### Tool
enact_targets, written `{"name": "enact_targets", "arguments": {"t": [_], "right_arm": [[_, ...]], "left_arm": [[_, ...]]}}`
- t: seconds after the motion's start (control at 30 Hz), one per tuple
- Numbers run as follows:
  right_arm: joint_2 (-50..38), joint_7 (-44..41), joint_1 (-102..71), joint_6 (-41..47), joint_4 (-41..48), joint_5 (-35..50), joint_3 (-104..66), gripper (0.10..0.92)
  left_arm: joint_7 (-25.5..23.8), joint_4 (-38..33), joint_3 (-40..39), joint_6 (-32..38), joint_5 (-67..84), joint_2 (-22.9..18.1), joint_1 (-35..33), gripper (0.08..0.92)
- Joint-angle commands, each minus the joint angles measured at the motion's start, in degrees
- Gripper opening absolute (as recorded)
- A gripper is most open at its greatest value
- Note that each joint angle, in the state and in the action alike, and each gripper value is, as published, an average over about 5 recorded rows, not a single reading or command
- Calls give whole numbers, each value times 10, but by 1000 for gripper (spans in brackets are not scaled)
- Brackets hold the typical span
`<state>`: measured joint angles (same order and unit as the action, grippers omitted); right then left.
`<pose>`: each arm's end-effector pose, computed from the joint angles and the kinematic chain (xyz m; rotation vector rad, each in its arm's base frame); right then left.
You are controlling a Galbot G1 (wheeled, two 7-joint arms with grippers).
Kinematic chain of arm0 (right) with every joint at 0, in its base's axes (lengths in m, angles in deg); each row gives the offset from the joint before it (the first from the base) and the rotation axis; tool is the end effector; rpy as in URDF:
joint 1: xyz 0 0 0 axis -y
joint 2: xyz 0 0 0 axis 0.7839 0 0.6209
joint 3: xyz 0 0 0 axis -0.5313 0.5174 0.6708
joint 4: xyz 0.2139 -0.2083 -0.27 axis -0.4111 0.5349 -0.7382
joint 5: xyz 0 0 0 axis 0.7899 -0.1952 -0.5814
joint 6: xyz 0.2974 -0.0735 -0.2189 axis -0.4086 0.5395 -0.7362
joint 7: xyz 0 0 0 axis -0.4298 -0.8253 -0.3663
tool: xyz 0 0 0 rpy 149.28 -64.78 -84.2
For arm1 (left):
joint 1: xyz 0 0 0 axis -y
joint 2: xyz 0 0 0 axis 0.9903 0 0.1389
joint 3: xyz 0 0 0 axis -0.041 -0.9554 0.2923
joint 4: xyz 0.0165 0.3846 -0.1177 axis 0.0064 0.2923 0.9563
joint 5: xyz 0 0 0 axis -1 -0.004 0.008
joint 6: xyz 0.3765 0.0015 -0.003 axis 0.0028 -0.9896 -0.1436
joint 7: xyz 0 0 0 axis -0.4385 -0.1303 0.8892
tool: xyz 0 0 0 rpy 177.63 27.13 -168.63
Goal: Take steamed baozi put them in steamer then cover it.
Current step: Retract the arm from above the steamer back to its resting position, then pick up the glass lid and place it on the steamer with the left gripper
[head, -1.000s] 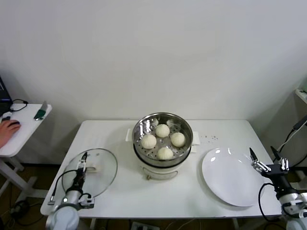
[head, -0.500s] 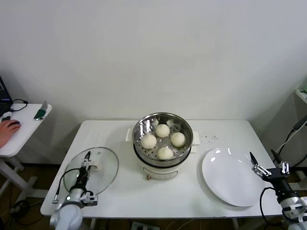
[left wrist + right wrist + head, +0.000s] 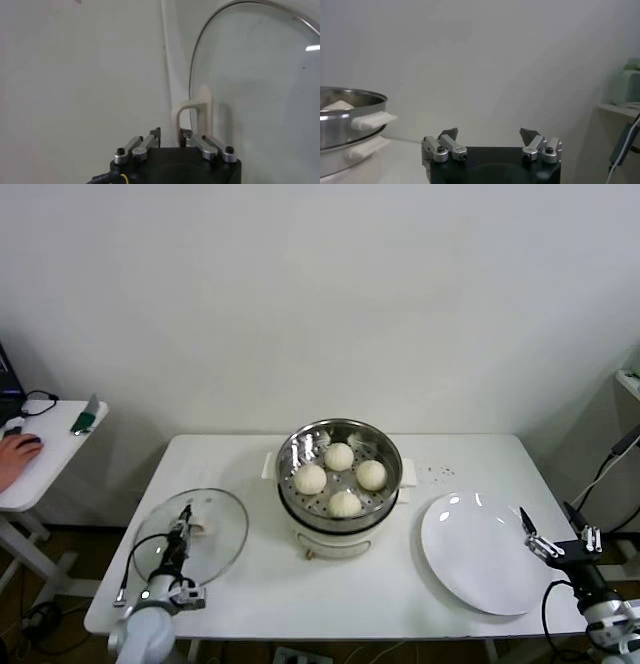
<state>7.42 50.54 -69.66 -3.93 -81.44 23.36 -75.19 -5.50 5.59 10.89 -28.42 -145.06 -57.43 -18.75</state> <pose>0.1713 -0.2549 -0.3560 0.0486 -3.0917 0.2104 0.2842 0.1394 -0.4973 -0.0808 -1.9613 -2.2032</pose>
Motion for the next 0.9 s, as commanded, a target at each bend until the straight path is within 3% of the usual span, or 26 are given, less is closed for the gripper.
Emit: {"name": "enact_targets", "arguments": {"t": [0.03, 0.17, 0.27, 0.9], "right_arm": [[1, -3, 0, -2, 5, -7, -1, 823], [0, -3, 1, -4, 8, -10, -1, 823], [-1, -3, 2, -4, 10, -11, 0, 823], [-21, 1, 23, -5, 34, -17, 10, 823]], "left_arm": [[4, 3, 0, 6, 19, 0, 0, 297], [6, -22, -2, 6, 28, 2, -9, 185], [9, -53, -4, 0, 38, 6, -20, 150], [10, -369, -6, -172, 76, 76, -187, 149]]}}
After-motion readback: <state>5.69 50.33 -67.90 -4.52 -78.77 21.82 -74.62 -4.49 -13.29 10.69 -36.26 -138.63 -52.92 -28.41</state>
